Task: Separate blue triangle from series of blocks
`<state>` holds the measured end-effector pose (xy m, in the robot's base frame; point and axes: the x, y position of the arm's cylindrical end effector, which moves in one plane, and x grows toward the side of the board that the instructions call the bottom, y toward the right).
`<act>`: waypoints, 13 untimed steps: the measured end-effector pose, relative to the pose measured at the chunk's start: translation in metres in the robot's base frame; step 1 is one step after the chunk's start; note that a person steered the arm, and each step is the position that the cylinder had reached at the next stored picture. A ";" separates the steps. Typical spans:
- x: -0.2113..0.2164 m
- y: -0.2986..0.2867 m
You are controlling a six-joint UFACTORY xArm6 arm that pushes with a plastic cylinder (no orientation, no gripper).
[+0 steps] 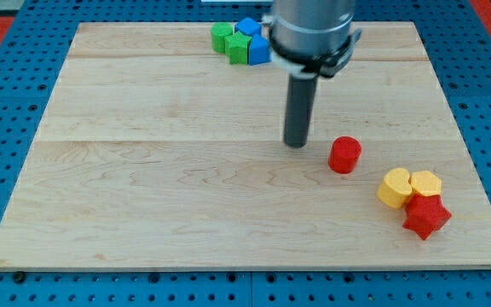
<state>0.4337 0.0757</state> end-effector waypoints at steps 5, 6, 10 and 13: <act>0.030 -0.026; 0.009 0.013; -0.190 0.016; -0.196 -0.047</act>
<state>0.2374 0.0292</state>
